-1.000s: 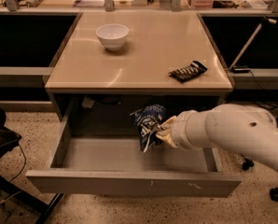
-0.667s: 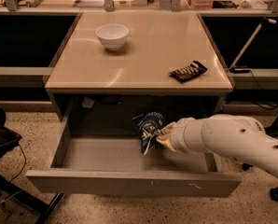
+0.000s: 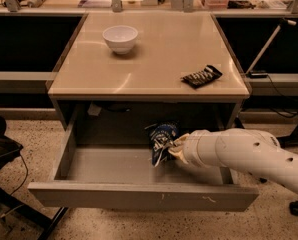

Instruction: Place blue chip bag into top drawer

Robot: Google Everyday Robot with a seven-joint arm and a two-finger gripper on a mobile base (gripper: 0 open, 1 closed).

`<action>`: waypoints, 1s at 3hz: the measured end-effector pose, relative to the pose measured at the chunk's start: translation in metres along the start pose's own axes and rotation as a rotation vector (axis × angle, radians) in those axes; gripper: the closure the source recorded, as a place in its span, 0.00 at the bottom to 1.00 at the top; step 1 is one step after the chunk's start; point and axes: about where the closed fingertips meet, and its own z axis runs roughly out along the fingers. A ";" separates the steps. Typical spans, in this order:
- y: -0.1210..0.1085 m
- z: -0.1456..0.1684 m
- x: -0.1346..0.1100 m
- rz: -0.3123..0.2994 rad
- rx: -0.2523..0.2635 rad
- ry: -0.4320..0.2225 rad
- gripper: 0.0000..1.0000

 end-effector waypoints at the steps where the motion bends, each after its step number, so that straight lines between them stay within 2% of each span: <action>1: 0.000 0.000 0.000 0.000 0.000 0.000 0.58; 3: 0.000 0.000 0.000 0.000 0.000 0.000 0.11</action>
Offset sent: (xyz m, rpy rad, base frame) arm 0.0000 0.0000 0.0000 0.0000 0.0000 0.0000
